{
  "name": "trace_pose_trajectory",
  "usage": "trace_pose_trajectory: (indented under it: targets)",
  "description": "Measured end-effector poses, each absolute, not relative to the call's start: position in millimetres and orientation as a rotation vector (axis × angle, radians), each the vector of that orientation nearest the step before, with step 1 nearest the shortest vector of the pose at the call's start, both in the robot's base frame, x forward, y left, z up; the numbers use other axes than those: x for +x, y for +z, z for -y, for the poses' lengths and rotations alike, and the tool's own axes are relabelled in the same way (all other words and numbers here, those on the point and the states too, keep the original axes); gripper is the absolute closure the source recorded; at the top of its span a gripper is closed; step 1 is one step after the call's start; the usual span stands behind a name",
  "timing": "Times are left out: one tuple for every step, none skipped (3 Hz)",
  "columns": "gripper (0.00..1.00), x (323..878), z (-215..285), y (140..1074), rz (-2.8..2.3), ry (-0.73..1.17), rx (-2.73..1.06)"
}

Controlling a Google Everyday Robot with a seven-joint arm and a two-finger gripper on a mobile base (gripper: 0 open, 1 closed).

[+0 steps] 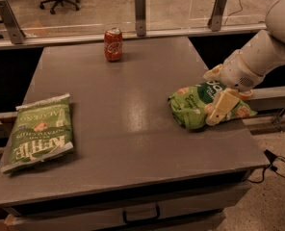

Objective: Move green rice chip bag near coke can

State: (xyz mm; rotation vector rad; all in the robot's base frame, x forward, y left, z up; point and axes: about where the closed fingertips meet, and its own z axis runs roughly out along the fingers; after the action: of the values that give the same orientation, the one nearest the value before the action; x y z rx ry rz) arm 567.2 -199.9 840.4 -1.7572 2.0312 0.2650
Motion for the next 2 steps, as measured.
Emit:
trace_pose_trajectory:
  targets:
    - [0.42,569.7,193.4,859.6,-2.008,0.280,-1.741]
    - [0.65,570.1,188.7,888.4,-1.970,0.272,-1.724]
